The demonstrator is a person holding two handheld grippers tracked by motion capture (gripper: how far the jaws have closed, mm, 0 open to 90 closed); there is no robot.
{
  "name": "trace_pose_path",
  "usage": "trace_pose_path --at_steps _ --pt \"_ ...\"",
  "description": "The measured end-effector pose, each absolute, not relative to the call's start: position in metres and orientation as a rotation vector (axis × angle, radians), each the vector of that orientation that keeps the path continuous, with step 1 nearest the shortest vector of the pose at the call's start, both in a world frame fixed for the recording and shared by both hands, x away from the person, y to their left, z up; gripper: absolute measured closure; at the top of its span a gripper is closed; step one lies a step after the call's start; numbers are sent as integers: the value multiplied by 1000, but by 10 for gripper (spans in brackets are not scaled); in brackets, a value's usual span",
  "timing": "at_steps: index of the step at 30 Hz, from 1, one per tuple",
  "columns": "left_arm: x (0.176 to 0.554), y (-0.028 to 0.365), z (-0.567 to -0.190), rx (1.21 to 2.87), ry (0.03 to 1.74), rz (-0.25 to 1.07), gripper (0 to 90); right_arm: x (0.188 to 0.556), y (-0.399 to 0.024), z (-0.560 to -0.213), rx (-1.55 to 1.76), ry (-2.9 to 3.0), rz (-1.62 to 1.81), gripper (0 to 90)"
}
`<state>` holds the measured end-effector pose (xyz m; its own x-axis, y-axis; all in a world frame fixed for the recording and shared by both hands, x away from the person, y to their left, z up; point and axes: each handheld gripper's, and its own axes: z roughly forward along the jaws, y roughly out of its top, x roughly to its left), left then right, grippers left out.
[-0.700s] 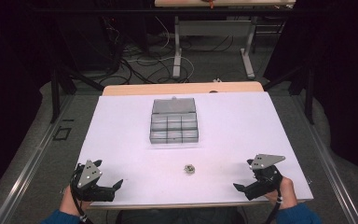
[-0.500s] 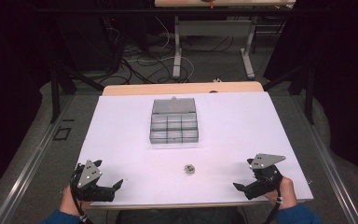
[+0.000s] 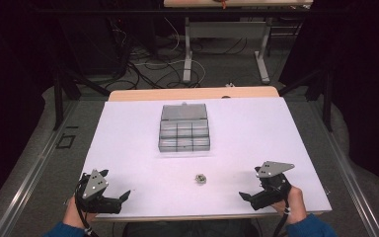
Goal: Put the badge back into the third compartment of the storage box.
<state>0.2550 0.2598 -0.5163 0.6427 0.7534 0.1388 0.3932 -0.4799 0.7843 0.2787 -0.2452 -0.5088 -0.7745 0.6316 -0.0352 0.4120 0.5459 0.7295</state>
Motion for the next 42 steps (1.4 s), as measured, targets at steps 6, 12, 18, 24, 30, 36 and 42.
trace_pose_path --at_steps 6,12,18,24,30,36,42 --pt "256 259 -517 2116 888 619 4 281 -233 -509 837 2503 1056 0" --pt "256 260 -516 2120 878 644 5 283 -219 -510 804 2516 1051 0" --pt "256 260 -516 2125 877 644 4 285 -206 -510 799 2530 1037 0" --pt "256 259 -517 2123 883 616 4 288 -194 -511 768 2537 1036 0" --pt "256 259 -517 2130 884 612 4 291 -182 -513 790 2541 1029 0" --pt "256 259 -517 2121 885 611 5 295 -171 -517 773 2547 1038 0" --pt "256 259 -517 2123 885 610 4 297 -163 -518 765 2562 1031 0"
